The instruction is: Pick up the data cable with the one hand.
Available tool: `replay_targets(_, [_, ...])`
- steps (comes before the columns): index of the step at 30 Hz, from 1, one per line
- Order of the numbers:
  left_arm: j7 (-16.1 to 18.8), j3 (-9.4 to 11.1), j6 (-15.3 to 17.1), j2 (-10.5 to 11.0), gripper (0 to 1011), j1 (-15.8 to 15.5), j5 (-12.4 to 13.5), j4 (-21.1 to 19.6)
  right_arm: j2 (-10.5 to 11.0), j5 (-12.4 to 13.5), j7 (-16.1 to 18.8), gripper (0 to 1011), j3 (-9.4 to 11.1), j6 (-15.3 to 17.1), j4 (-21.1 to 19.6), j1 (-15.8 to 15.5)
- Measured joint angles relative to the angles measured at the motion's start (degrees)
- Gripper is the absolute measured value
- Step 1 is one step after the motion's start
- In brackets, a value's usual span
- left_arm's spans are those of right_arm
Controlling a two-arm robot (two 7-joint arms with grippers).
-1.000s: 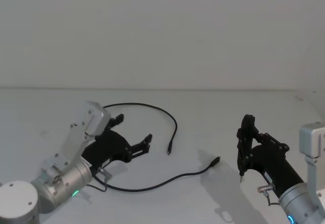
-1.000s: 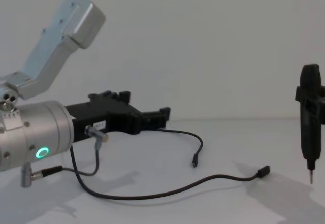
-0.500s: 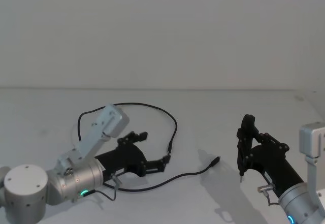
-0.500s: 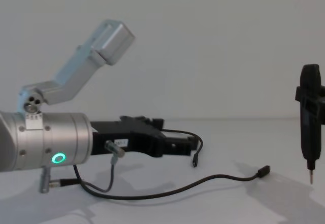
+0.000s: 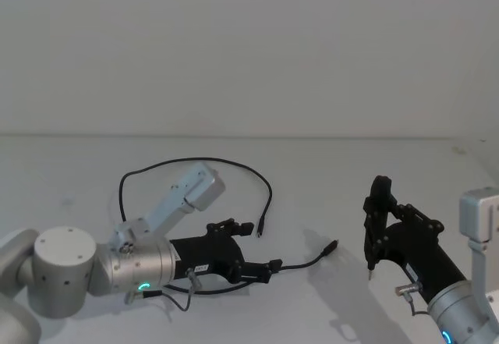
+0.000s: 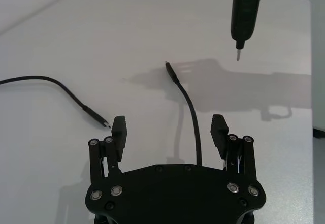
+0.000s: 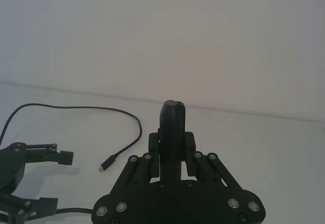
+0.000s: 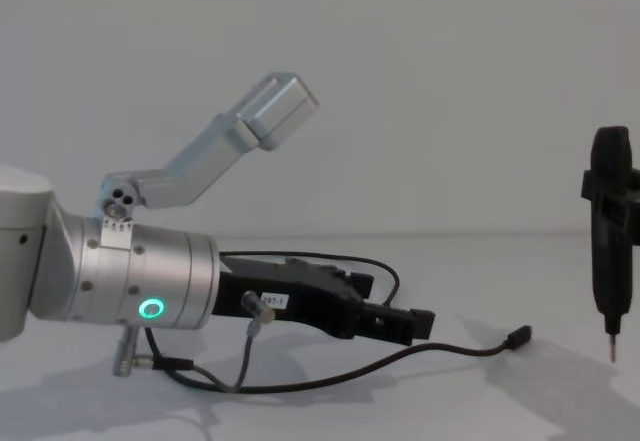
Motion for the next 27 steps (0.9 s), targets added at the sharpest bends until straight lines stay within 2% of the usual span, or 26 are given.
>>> replay_targets(9, [-2.8,1.4,1.9,-0.7,1001,-2.6,-0.9,2.9,0.0,0.0,0.0,279,0.0,0.0,0.0,0.0])
replay_targets(21, [-4.2,2.6,3.8,-1.6,1001,-3.8,-2.1,4.8,0.0,0.0,0.0,279,0.0,0.0,0.0,0.0])
replay_targets(27, [-5.2,3.8,4.2,-2.1,1001,-4.8,-2.1,6.1,0.0,0.0,0.0,279,0.0,0.0,0.0,0.0])
